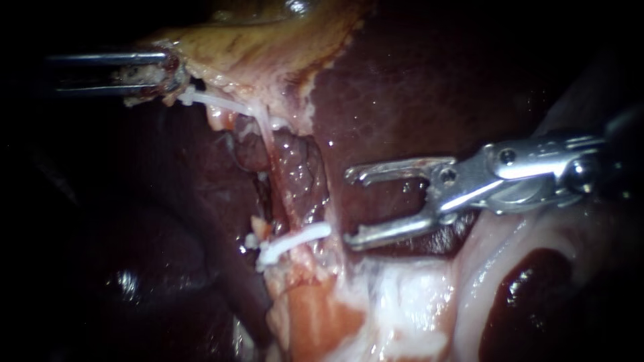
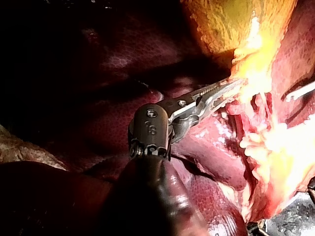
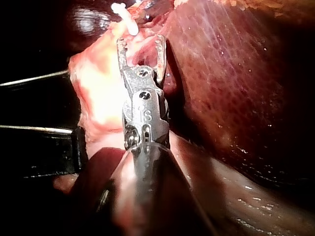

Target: Going back first clip right tube

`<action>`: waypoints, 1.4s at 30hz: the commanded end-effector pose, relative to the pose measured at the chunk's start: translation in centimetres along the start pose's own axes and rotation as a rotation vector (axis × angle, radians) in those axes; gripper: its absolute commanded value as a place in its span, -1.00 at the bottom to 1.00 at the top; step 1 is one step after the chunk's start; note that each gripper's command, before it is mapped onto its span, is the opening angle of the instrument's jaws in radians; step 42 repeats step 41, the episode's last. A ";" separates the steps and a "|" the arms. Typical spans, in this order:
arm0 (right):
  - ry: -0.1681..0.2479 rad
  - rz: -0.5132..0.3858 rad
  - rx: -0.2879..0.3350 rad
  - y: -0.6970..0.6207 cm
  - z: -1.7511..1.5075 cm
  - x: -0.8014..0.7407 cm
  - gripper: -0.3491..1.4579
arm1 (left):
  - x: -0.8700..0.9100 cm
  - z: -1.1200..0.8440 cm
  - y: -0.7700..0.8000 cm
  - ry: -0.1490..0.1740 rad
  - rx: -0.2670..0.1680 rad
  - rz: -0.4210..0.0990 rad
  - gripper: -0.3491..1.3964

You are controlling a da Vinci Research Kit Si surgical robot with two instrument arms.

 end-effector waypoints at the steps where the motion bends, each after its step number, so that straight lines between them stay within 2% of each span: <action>1: 0.000 -0.005 0.000 0.00 -0.04 0.00 -0.06 | 0.00 0.00 -0.01 0.000 -0.001 0.000 -1.00; 6: 0.001 -0.015 0.002 -0.02 -0.18 -0.01 -0.06 | 0.00 0.00 -0.01 0.000 -0.001 0.001 -1.00; 16: 0.001 -0.029 0.005 -0.07 -0.25 -0.03 -0.06 | -0.07 0.05 -0.06 0.001 0.001 0.005 -1.00; 21: 0.001 -0.029 0.006 -0.07 -0.28 -0.05 -0.06 | -0.25 0.25 -0.14 0.003 0.016 0.016 -1.00; 25: 0.001 -0.029 0.005 -0.07 -0.28 -0.05 -0.06 | -0.38 0.45 -0.23 -0.009 0.015 0.024 -1.00; 29: 0.001 -0.029 0.005 -0.07 -0.28 -0.05 -0.06 | -0.43 0.55 -0.30 -0.014 0.014 0.028 -1.00; 42: 0.001 -0.029 0.004 -0.07 -0.28 -0.05 -0.06 | -0.44 0.56 -0.30 -0.015 0.012 0.028 -1.00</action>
